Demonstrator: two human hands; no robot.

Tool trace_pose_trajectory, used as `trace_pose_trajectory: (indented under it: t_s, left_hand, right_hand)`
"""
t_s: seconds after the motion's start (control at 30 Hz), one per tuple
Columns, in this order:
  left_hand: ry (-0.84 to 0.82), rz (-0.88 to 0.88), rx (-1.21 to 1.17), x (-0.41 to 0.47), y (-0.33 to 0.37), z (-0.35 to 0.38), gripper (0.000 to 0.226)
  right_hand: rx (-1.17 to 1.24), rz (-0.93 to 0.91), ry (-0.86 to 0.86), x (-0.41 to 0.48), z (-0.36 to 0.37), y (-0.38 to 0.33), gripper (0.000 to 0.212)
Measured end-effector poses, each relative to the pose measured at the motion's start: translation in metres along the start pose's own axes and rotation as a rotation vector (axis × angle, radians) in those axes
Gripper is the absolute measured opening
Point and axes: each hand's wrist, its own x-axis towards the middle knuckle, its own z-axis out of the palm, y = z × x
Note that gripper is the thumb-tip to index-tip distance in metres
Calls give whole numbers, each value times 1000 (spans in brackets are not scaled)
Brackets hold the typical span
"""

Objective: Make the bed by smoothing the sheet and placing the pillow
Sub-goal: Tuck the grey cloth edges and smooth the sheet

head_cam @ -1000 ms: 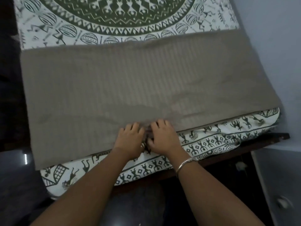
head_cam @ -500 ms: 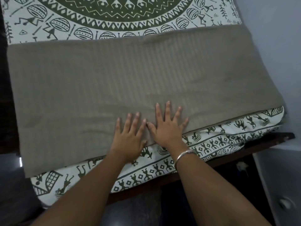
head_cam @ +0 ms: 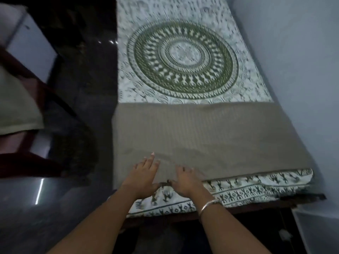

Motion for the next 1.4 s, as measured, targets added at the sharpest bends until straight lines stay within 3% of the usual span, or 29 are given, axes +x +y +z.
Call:
trace_pose_trajectory:
  t_s: [0.17,0.33,0.5,0.63,0.8,1.1,1.4]
  left_hand:
    - [111,-31,42,-86,-56,-79,84]
    - [224,-109,-17,-139,-83,-133,85]
    - [389,-215,-157,-177,-98,-159,85]
    - [393,-249,-184,-200,-125,-159,86]
    - [400,-181,-139,-199,-164,-189,86]
    - [363,40,11,-179,-262,-243,84]
    - [369,207,18,-112,-276,-307,83]
  right_hand:
    - [-27,-117,160,-55,-59,-103,77]
    - [-98,-188,377,-89,-114,-160,80]
    - [-195,-265,446,-101,-138,-208,80]
    - [-208,-348,454,-118,-138,-253,80]
    - [-133,-259,391,-115,-149,-279,78]
    - [86,-108,441,-84,-160,-353,73]
    - [110,34,582,-68,-216,-355,72]
